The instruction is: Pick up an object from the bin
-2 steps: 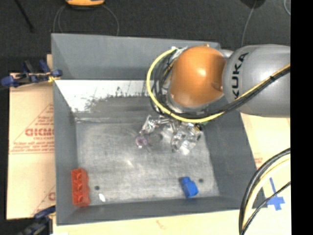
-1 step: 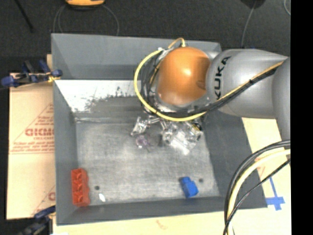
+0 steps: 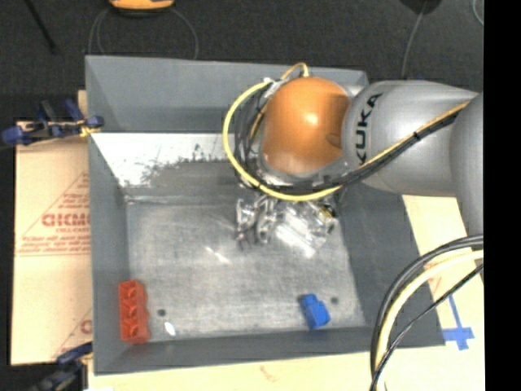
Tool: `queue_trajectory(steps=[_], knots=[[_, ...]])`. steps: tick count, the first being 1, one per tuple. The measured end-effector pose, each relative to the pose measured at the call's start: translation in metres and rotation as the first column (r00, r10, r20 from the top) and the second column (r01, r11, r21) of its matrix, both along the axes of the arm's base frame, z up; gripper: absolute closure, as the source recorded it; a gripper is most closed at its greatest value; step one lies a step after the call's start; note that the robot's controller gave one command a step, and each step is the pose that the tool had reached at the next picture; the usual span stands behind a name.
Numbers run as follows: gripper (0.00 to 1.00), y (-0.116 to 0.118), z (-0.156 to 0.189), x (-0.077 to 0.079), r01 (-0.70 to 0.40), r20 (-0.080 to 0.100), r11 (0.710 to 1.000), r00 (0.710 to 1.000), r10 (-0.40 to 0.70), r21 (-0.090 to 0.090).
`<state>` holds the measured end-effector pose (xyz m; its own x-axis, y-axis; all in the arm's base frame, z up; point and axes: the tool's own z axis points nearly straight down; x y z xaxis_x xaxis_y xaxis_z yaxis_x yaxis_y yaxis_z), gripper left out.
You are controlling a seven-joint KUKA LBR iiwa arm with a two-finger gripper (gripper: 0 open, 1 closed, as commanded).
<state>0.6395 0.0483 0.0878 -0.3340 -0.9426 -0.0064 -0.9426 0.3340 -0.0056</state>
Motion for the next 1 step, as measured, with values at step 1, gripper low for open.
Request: queue_trajectory(steps=[1], knots=[[1.00,-0.0085,0.1816,-0.0089,-0.289,0.004,0.957,0.957,0.289,-0.006]])
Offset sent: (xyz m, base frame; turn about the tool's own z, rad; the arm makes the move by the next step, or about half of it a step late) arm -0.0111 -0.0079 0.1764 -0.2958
